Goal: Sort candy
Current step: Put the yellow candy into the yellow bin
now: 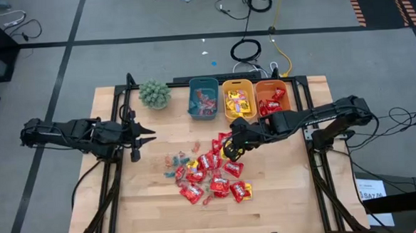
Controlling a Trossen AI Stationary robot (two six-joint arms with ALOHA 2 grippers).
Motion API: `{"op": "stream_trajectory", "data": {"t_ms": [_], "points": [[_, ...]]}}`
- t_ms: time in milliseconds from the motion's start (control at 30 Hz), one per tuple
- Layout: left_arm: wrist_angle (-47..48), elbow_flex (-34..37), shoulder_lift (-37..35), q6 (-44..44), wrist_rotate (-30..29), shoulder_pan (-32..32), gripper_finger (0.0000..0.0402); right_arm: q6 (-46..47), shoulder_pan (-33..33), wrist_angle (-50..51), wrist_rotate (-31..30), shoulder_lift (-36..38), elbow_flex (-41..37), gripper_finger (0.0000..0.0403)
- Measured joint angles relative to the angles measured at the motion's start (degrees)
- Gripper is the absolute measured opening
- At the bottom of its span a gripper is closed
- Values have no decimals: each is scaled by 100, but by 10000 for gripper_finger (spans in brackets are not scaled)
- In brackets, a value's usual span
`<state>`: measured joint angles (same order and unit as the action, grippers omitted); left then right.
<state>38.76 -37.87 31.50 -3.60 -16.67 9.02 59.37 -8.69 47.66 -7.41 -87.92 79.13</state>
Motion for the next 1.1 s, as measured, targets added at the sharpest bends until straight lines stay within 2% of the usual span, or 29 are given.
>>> {"op": "stream_trajectory", "data": {"t_ms": [567,933,1100], "points": [[0,0,-11,5,-13,0,102,-22,9,-35,-27,4,0,35],[-6,-2,-11,138,-15,1,102,-47,9,-28,-34,7,0,54],[-6,-4,-11,138,-15,2,102,-107,9,-17,-30,7,0,32]]}}
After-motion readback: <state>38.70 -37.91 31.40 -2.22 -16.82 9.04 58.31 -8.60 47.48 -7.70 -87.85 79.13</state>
